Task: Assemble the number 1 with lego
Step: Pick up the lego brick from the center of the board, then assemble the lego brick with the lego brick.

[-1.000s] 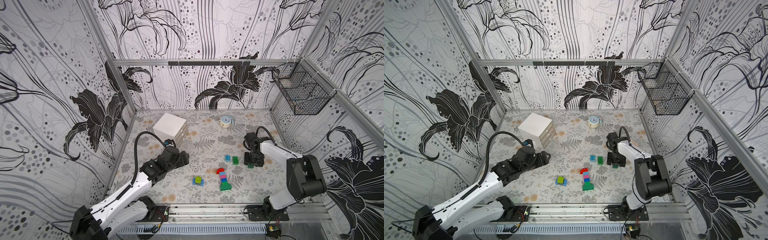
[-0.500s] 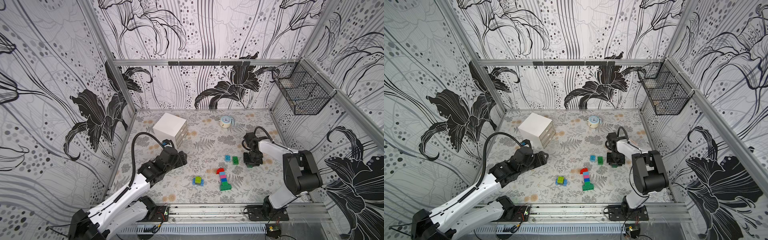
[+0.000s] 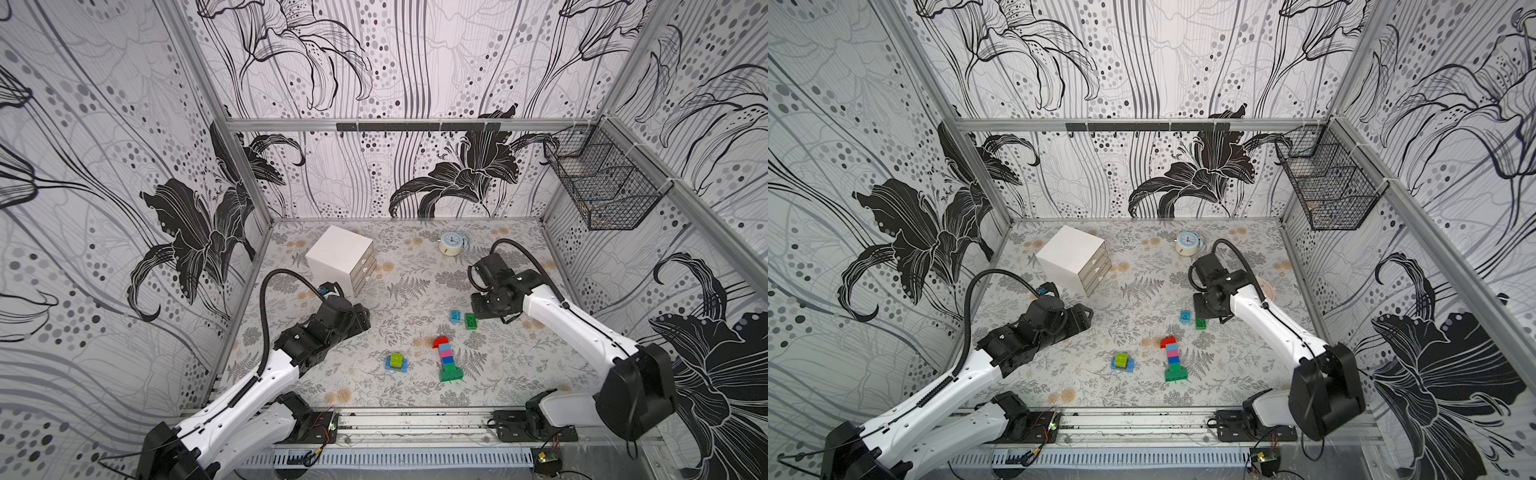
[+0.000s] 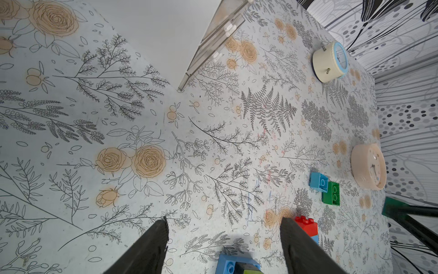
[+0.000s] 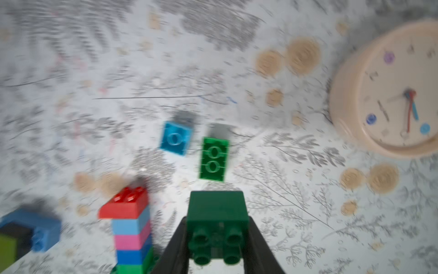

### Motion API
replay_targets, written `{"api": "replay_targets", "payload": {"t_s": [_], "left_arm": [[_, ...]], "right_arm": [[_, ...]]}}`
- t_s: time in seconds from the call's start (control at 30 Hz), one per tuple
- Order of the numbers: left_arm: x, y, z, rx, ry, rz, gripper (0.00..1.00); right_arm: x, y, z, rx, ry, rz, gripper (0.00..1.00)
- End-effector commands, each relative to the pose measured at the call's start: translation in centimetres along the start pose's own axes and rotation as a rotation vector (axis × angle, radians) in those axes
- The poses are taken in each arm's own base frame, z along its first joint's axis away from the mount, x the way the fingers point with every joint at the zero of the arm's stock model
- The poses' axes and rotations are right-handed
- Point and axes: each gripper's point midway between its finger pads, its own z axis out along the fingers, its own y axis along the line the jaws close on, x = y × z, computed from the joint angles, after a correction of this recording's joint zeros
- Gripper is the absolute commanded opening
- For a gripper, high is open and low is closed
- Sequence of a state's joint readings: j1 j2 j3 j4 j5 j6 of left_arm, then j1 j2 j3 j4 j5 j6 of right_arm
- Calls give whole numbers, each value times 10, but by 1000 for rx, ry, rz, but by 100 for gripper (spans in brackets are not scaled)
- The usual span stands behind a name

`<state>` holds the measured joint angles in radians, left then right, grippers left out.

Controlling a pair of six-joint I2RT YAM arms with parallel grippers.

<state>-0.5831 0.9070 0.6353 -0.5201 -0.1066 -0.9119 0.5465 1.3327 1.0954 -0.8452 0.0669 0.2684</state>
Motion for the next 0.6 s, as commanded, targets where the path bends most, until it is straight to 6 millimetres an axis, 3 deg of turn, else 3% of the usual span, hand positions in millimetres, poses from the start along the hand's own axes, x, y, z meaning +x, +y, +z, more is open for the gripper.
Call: {"api": "replay_targets", "payload": {"t_s": [0.0, 0.1, 0.2, 0.37, 0.57], "left_arm": [[-4, -1, 2, 33, -24, -65, 78], [-2, 6, 2, 30, -27, -102, 78], [1, 15, 3, 27, -33, -145, 78], [3, 29, 0, 21, -57, -219, 78], [5, 53, -10, -20, -111, -319, 78]], "right_arm": [[2, 52, -21, -89, -60, -248, 6], [20, 106, -29, -155, -63, -537, 4], [46, 148, -28, -202, -3, -774, 5], [69, 189, -15, -221, 116, -963, 6], [83, 216, 3, -233, 218, -1052, 6]]}}
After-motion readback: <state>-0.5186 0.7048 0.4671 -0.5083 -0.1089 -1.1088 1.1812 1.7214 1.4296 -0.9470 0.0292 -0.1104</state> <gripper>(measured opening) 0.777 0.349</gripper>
